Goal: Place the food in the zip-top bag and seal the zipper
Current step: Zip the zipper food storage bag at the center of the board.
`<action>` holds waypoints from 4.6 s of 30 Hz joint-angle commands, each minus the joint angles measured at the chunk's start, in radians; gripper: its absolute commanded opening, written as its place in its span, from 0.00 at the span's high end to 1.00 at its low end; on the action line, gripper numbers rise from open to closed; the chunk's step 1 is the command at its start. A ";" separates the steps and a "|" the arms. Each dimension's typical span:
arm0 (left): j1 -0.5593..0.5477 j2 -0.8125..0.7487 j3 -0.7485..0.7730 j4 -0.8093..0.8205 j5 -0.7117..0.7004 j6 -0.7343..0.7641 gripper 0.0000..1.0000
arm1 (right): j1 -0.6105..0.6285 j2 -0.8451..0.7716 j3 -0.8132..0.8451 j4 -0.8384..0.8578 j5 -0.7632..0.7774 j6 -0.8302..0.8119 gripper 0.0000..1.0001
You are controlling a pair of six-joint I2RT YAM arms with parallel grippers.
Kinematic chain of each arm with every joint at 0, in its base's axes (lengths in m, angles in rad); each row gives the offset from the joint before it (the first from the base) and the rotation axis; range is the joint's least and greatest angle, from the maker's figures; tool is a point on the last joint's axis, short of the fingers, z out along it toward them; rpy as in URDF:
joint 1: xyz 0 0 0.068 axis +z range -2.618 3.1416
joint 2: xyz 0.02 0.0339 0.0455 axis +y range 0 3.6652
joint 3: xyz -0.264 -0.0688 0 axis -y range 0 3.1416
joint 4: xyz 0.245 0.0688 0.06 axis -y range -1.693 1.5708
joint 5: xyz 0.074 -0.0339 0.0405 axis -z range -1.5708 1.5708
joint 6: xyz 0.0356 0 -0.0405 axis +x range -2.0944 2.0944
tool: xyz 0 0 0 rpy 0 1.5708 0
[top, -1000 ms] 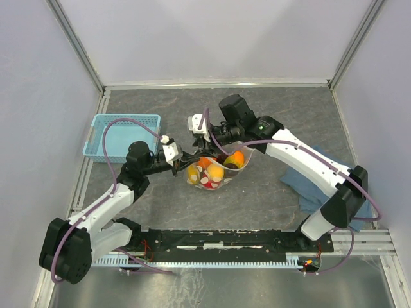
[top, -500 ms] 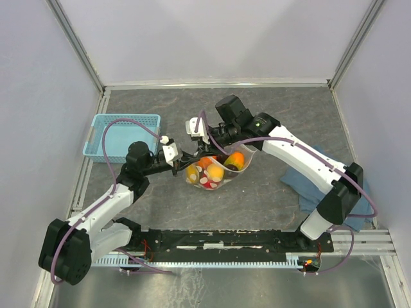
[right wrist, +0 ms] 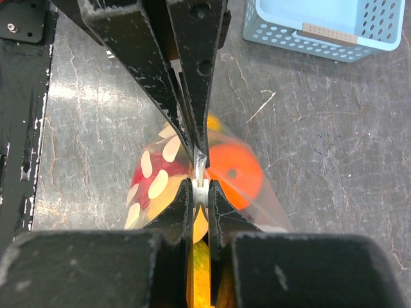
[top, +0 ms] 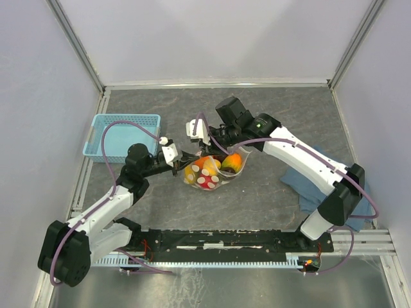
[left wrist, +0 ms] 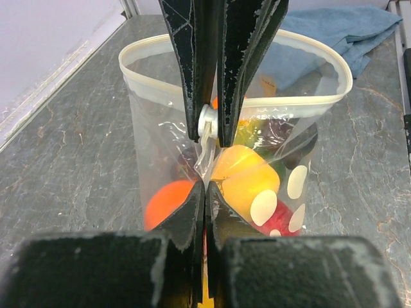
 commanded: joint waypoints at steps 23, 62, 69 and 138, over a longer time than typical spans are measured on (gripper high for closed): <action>0.010 0.044 0.099 0.057 0.119 -0.014 0.55 | 0.023 -0.015 0.052 0.035 -0.038 0.069 0.98; 0.019 -0.091 -0.058 0.203 -0.196 -0.144 0.97 | -0.073 -0.165 -0.094 -0.023 0.200 0.067 0.98; 0.021 -0.110 -0.073 0.186 -0.333 -0.152 0.97 | -0.073 -0.210 -0.129 -0.039 0.250 0.108 0.98; 0.023 -0.284 -0.036 -0.010 -0.851 -0.740 0.43 | -0.088 -0.461 -0.489 0.163 0.462 0.496 0.86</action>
